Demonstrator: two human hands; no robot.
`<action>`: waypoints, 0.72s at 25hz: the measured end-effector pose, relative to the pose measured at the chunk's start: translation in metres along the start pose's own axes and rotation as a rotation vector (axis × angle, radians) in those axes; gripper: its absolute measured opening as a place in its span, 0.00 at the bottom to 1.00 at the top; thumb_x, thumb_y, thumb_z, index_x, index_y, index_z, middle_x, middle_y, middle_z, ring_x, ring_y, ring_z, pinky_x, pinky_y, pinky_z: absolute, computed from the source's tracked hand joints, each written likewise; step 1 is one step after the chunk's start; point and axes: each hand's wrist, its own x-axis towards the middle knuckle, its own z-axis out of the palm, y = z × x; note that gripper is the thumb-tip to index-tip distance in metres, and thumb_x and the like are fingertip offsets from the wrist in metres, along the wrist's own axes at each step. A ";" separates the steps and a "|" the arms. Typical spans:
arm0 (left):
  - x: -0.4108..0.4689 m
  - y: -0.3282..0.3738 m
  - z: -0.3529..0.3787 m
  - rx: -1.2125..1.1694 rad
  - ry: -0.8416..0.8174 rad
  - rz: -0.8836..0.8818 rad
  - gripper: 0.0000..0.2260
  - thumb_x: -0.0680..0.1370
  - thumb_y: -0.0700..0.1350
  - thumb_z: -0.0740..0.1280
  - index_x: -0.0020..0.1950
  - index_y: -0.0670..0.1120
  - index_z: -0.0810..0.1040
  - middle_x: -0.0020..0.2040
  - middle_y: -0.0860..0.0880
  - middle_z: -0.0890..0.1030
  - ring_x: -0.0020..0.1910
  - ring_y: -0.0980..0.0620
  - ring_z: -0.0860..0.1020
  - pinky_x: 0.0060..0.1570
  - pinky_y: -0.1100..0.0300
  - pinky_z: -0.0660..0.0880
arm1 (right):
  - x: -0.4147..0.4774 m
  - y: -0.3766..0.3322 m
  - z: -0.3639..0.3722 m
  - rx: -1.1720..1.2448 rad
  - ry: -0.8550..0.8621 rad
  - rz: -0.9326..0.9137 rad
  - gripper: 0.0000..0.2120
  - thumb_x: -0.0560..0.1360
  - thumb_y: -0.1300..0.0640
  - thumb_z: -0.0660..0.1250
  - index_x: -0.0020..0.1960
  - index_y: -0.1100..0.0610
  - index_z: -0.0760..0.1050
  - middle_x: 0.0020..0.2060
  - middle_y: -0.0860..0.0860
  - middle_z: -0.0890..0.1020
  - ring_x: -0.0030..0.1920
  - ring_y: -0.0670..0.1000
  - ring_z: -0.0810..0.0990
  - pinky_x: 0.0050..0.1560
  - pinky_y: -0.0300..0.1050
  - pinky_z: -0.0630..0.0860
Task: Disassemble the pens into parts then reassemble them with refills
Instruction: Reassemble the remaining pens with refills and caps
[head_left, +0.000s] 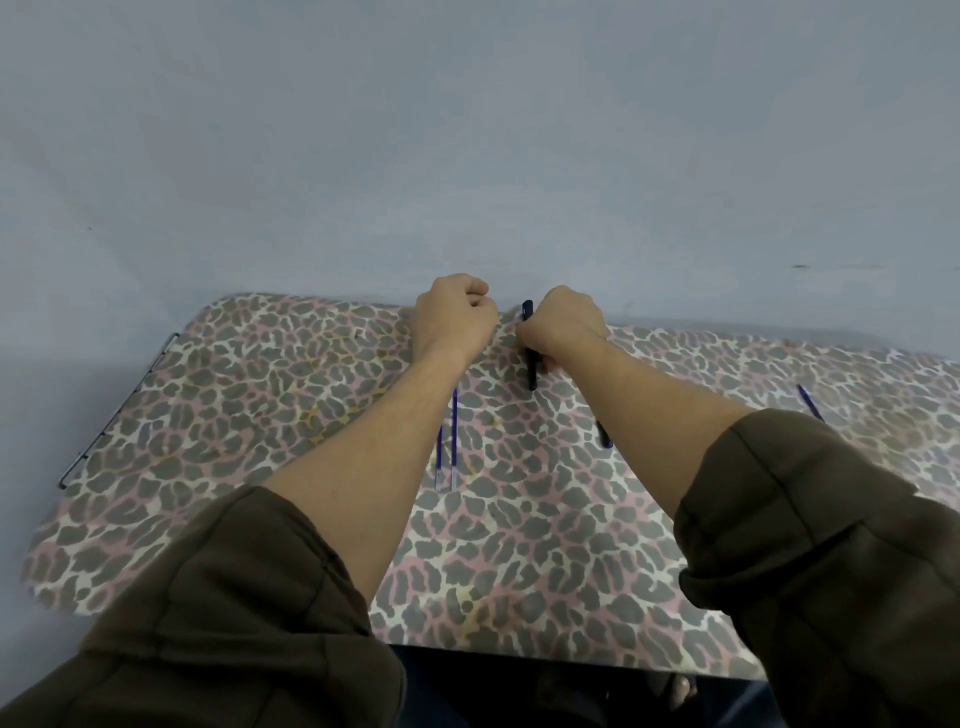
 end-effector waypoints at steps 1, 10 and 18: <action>-0.003 0.002 0.000 0.005 -0.003 0.003 0.14 0.79 0.43 0.65 0.64 0.49 0.82 0.55 0.54 0.86 0.53 0.56 0.81 0.50 0.65 0.72 | -0.003 0.000 -0.002 0.015 -0.018 -0.004 0.11 0.77 0.57 0.68 0.38 0.56 0.71 0.35 0.52 0.80 0.32 0.52 0.79 0.28 0.39 0.71; -0.034 0.043 0.009 0.011 -0.075 0.060 0.15 0.78 0.43 0.66 0.64 0.49 0.83 0.57 0.51 0.85 0.55 0.52 0.82 0.58 0.57 0.78 | -0.025 0.034 -0.080 0.139 0.068 -0.007 0.06 0.75 0.64 0.68 0.45 0.65 0.83 0.35 0.57 0.88 0.35 0.55 0.89 0.43 0.53 0.88; -0.081 0.086 0.042 0.127 -0.203 0.112 0.14 0.77 0.41 0.66 0.61 0.48 0.84 0.55 0.49 0.86 0.51 0.48 0.84 0.53 0.54 0.80 | -0.052 0.112 -0.133 0.058 0.122 0.038 0.06 0.76 0.66 0.67 0.41 0.62 0.80 0.37 0.59 0.88 0.37 0.57 0.89 0.45 0.56 0.87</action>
